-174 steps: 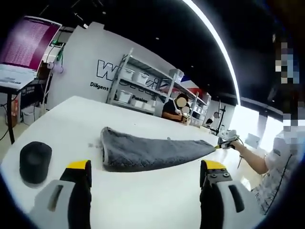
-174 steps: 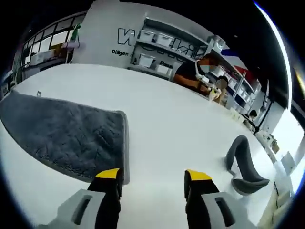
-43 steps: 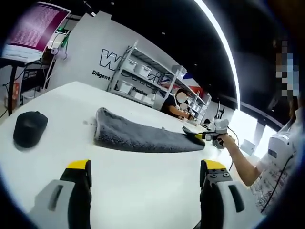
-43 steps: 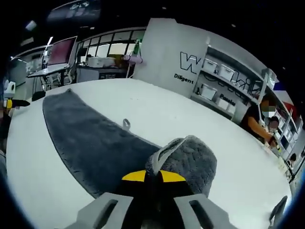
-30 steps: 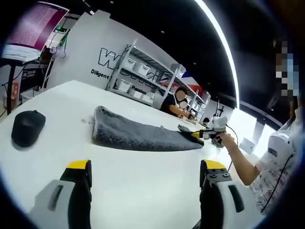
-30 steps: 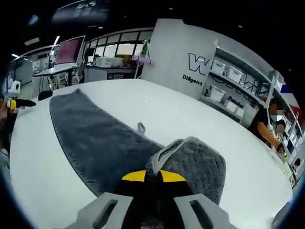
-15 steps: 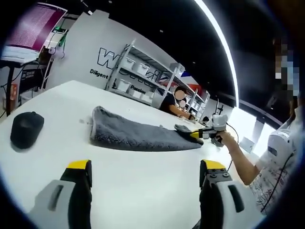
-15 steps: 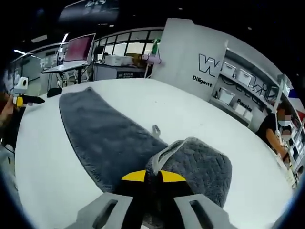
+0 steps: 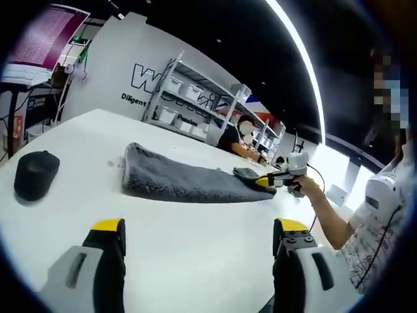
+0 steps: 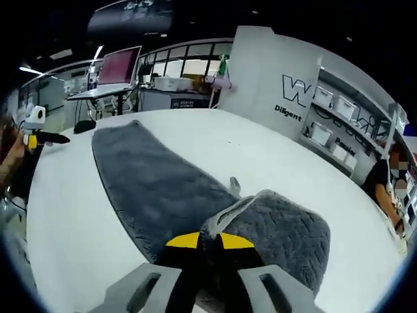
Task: Fold the towel on the table until its edges align and the towel forms a compact rectangular stack.
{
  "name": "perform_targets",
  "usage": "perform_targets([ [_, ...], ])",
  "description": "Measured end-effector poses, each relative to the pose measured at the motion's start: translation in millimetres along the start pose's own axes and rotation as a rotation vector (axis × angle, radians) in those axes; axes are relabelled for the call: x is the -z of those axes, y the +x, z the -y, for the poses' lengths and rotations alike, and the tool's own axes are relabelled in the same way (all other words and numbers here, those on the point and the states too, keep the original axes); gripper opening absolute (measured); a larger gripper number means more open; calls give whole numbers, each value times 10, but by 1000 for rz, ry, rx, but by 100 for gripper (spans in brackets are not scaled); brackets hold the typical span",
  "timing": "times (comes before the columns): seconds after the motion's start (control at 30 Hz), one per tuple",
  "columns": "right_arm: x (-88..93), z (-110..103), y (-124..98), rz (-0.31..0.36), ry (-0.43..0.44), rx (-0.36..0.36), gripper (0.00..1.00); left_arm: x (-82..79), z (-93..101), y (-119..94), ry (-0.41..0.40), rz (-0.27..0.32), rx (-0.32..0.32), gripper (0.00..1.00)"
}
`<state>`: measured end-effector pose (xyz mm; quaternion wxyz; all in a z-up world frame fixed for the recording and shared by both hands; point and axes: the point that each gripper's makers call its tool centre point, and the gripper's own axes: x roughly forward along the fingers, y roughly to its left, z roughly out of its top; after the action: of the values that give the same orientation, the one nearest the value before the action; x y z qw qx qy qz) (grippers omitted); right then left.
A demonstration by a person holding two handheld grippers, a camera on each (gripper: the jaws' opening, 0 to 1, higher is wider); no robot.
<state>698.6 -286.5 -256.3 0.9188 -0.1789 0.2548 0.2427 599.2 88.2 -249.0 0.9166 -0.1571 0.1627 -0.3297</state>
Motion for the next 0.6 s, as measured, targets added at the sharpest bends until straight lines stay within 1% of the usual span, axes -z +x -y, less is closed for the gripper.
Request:
perform_targets([
  [0.1,-39,-55,23,5,-7,-13,9,11,15,-11,3,-4,3,99],
  [0.3,-110,-171,67,12,-24,-37,10,0,3,-44,-7,7,-5,99],
  [0.43,-138,-212,82,12,-34,-45,10,-2,14,-66,-7,11,-5,99],
  [0.6,-201,-278,103,19,-46,-57,10,0,-19,-103,-11,16,-15,99],
])
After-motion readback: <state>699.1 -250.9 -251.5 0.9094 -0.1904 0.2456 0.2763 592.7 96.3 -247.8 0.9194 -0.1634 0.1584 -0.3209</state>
